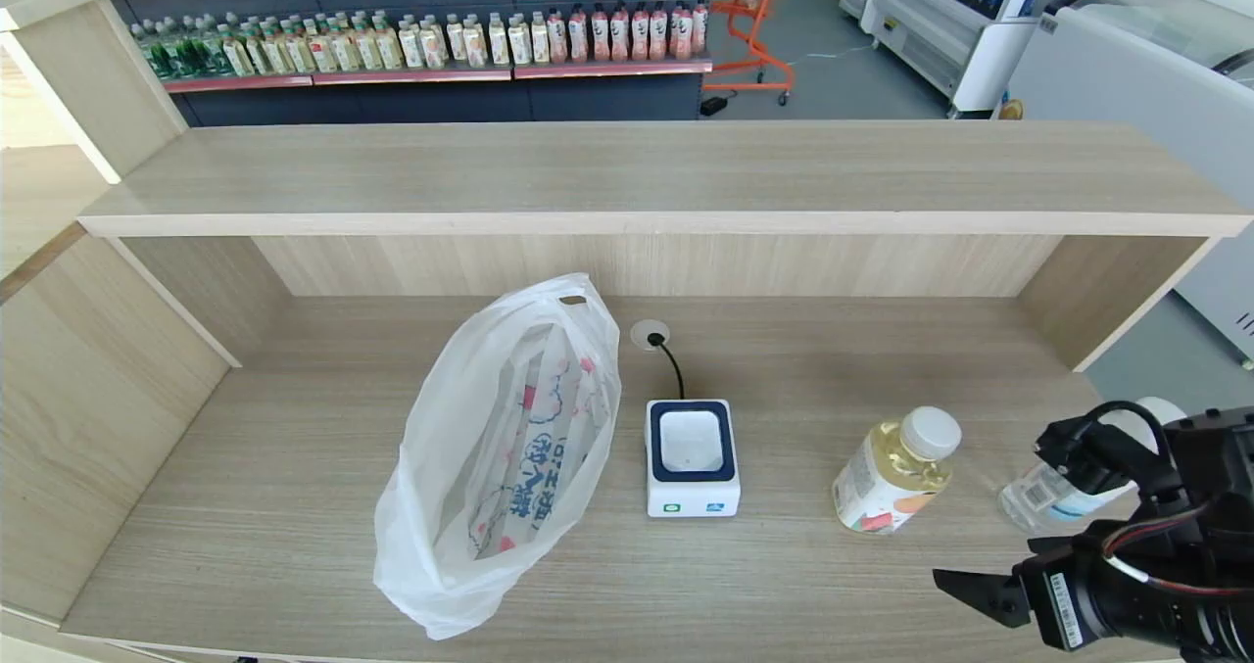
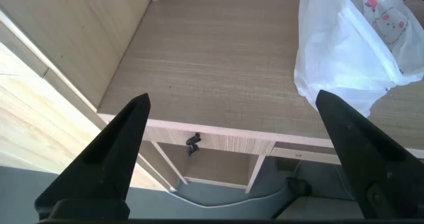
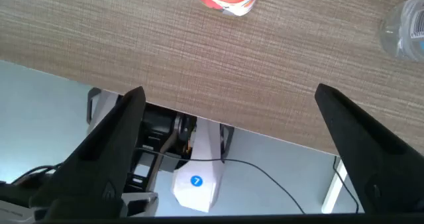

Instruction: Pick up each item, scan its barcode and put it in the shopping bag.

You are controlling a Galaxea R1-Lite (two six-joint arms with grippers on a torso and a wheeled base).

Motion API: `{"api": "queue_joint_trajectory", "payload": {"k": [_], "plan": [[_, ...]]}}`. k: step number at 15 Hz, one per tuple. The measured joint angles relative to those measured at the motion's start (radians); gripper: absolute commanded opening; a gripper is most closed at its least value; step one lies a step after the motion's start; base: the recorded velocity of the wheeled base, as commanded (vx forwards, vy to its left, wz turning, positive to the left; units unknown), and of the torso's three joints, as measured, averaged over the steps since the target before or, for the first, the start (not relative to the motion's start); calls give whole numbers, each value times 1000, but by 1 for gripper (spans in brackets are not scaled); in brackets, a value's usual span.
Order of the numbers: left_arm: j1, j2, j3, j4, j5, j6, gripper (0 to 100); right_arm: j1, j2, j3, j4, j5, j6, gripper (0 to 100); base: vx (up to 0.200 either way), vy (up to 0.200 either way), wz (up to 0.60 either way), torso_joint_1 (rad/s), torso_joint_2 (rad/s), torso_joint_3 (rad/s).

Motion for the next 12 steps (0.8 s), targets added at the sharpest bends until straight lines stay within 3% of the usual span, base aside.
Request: {"api": "queue_joint_trajectory", "payload": {"k": [7, 12], "plan": [[0, 0, 0, 0, 0, 0, 100, 39, 228, 10, -333, -52, 0, 100, 0, 0, 0, 0, 0, 0], [0, 0, 0, 0, 0, 0, 100, 62, 332, 23, -472, -49, 2, 100, 0, 0, 0, 0, 0, 0]]}}
